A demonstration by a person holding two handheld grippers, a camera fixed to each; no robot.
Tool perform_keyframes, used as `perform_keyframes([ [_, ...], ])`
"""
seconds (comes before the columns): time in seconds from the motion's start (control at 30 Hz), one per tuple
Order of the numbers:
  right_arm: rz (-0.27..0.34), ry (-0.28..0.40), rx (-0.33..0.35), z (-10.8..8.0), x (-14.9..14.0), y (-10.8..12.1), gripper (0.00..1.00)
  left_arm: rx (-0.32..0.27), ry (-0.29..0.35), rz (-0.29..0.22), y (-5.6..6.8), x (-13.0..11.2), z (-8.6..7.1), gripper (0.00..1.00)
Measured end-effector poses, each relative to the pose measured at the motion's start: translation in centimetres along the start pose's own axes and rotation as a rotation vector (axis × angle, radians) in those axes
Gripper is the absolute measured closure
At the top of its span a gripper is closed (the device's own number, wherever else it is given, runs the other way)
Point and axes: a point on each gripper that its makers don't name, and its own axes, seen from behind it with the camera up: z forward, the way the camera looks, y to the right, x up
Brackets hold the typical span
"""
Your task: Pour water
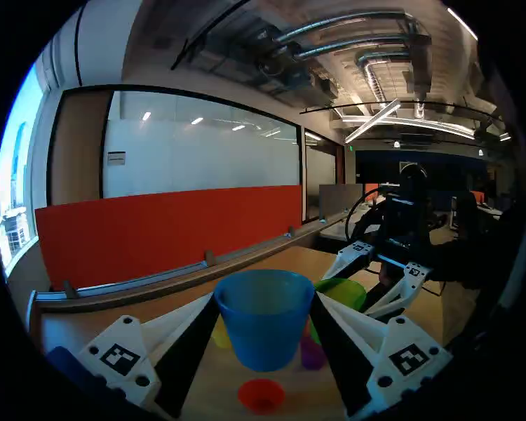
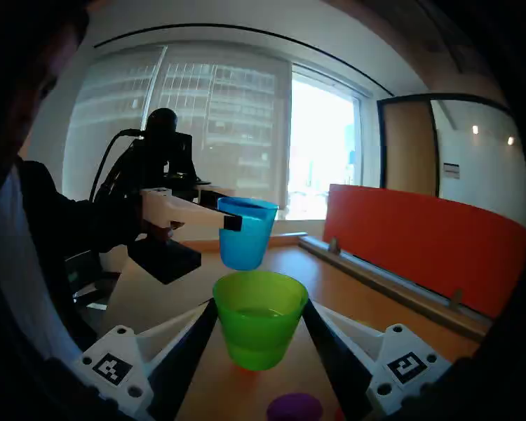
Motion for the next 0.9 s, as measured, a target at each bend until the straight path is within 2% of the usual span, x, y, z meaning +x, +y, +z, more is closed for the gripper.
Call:
perform_keyframes([
  [0.47, 0.014, -0.070, 0.031, -1.3, -2.4, -0.8, 0.09, -0.030, -0.098, 0.002, 0.8, -4.6, 0.1, 0.12],
  [0.9, 0.022, -0.139, 0.063, -2.7, -5.4, -1.8, 0.09, -0.085, -0.210, 0.026, 3.0, -9.8, 0.0, 0.12],
])
